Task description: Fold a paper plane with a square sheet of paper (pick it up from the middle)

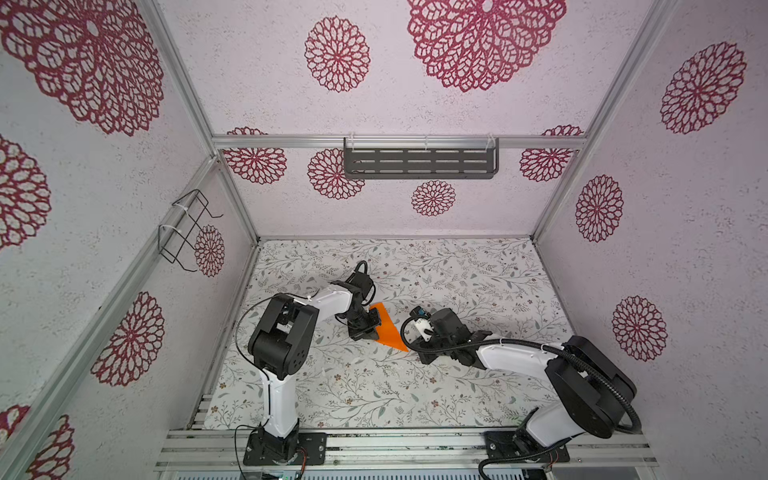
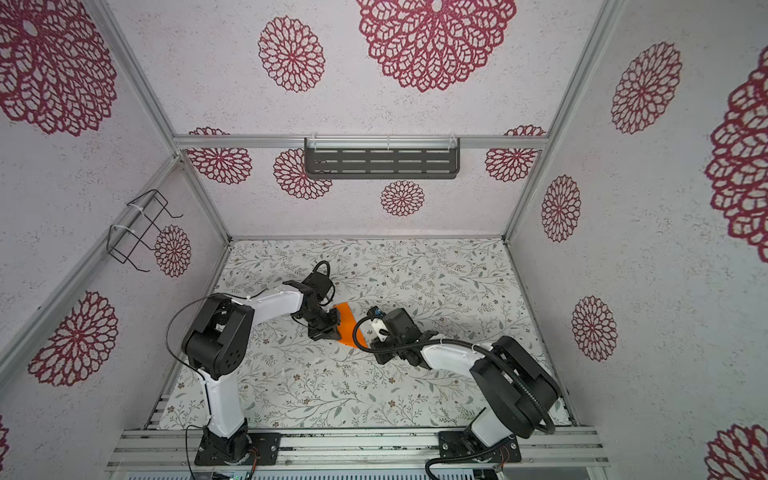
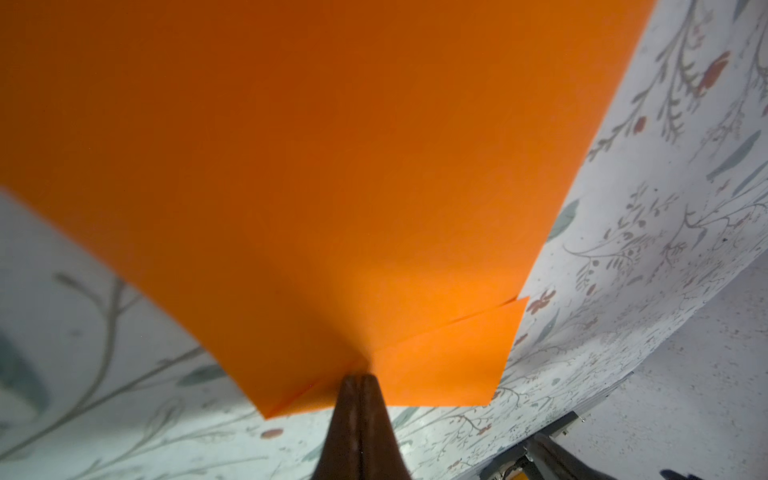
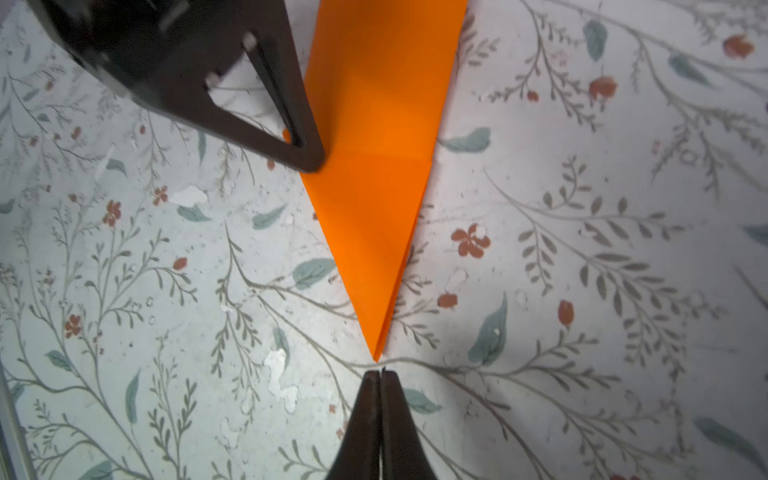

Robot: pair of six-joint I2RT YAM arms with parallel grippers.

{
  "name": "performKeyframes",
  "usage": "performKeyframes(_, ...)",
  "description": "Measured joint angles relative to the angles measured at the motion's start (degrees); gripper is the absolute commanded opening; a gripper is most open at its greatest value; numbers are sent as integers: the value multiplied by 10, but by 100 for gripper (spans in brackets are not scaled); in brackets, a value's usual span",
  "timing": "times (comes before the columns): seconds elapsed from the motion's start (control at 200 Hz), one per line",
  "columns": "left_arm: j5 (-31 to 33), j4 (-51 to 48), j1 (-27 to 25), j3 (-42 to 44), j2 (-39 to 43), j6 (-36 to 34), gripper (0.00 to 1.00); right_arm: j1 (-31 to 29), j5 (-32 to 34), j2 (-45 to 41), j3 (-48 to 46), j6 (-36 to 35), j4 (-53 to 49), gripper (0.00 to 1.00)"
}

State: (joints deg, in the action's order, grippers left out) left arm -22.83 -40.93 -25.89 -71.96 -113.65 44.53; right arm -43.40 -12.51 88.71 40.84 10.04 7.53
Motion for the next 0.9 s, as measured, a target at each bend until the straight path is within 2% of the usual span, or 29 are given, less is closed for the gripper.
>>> performKeyframes(0.27,-1,0,0,0,0,-3,0,-7,-27,92,51,1,35,3)
performKeyframes(0.61,-4,-15,0,-16,-7,-13,0,-10,-38,104,37,1,38,1)
performKeyframes(0.761,-22,15,0,-11,-5,-17,11,-10,-38,104,32,2,40,0)
performKeyframes(0.896,-47,54,0,13,17,-15,14,-10,-38,106,31,7,47,0)
